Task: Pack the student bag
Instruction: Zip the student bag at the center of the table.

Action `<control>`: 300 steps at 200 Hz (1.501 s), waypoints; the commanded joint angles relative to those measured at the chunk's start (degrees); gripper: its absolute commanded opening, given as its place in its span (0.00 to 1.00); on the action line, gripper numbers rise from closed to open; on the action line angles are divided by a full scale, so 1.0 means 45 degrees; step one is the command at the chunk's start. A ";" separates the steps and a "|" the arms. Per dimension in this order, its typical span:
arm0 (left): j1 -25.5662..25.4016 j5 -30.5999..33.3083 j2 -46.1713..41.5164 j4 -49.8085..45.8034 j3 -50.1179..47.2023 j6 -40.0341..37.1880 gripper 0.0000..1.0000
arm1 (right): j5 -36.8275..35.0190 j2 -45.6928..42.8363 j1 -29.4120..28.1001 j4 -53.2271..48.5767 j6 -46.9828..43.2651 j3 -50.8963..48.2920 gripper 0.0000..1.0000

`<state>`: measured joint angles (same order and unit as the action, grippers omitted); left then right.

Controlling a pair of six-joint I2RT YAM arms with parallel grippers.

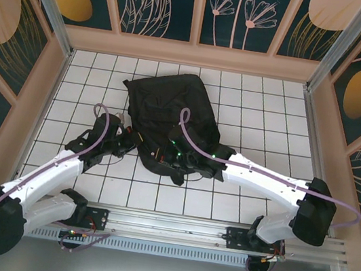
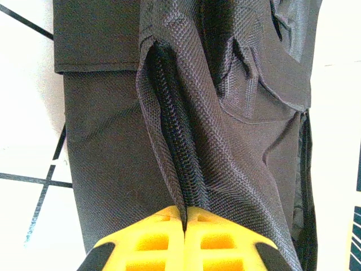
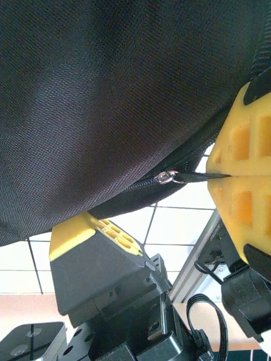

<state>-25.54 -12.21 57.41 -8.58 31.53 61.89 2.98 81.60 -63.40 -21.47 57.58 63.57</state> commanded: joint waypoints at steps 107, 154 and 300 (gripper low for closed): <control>0.0214 -0.0487 -0.1213 -0.3756 0.1749 -0.4183 0.29 | -0.0754 0.0295 -0.0770 -0.3114 -0.1419 -0.0168 0.00; 0.0184 -0.1069 0.0339 -0.3301 0.2986 -0.4603 0.24 | -0.1083 -0.0559 -0.0831 -0.2331 -0.0942 -0.1581 0.00; -0.2729 0.1244 0.6760 -0.1253 0.4103 -0.3878 0.21 | 0.1123 -0.0850 0.0967 0.0931 -0.0419 -0.1565 0.00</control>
<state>-37.36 -8.40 86.91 -14.83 48.69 44.18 2.74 79.22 -61.10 -23.81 54.63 55.83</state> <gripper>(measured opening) 0.196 0.062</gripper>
